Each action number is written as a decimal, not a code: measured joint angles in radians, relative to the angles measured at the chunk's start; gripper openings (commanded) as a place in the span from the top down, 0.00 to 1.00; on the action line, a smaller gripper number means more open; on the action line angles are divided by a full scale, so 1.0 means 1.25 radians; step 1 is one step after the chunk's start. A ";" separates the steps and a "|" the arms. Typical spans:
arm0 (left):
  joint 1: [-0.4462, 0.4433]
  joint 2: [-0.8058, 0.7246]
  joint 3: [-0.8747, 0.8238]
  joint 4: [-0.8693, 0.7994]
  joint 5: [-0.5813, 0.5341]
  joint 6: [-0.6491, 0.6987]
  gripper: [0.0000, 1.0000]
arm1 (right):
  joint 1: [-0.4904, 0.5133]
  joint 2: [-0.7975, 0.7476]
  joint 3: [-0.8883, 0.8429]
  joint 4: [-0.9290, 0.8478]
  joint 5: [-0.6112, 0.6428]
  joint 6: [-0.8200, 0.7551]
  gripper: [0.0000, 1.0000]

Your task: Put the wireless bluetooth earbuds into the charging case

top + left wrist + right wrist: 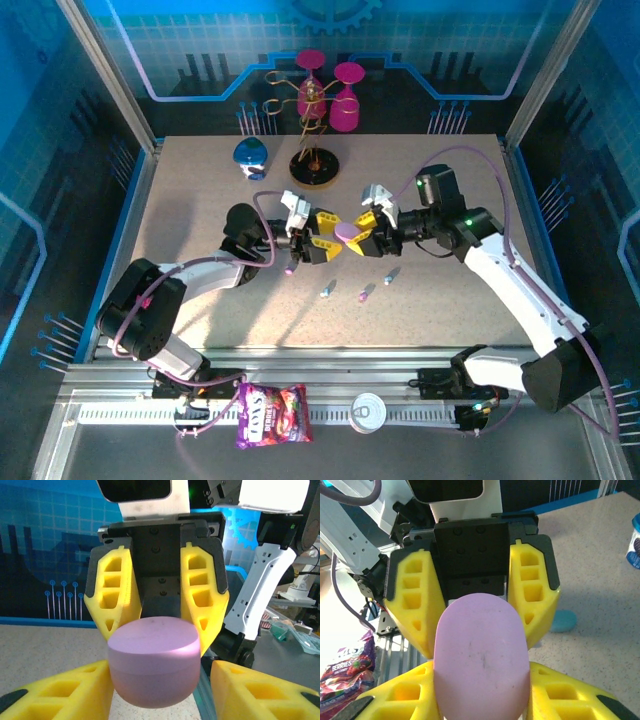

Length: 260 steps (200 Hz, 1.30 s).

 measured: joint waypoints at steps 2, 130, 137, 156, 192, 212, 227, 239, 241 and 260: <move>0.000 0.000 0.000 -0.002 0.001 0.000 0.53 | 0.001 0.001 0.002 -0.002 0.001 0.000 0.77; 0.007 0.000 0.000 -0.016 -0.001 -0.008 0.49 | 0.019 0.034 0.041 -0.031 0.023 0.000 0.77; 0.006 0.000 0.000 -0.014 0.000 -0.010 0.49 | 0.020 0.034 0.041 -0.027 0.023 0.000 0.77; 0.006 0.000 0.000 -0.008 0.000 -0.020 0.51 | 0.024 0.034 0.037 -0.013 0.027 0.000 0.77; 0.009 0.001 0.000 -0.010 0.000 -0.030 0.64 | 0.025 0.031 0.030 -0.003 0.026 0.000 0.77; 0.010 0.001 0.000 -0.006 0.001 -0.032 0.74 | 0.025 0.029 0.030 -0.002 0.027 -0.001 0.76; 0.010 0.001 0.000 -0.005 0.001 -0.031 0.78 | 0.025 0.027 0.029 0.000 0.027 -0.001 0.66; 0.009 0.001 0.000 -0.005 0.002 -0.031 0.80 | 0.025 0.024 0.023 0.005 0.027 0.001 0.57; 0.009 0.001 0.000 -0.005 0.002 -0.031 0.80 | 0.025 0.023 0.020 0.008 0.027 0.000 0.55; 0.008 0.001 0.000 -0.005 0.006 -0.029 0.82 | 0.027 0.013 0.007 0.026 0.033 0.007 0.45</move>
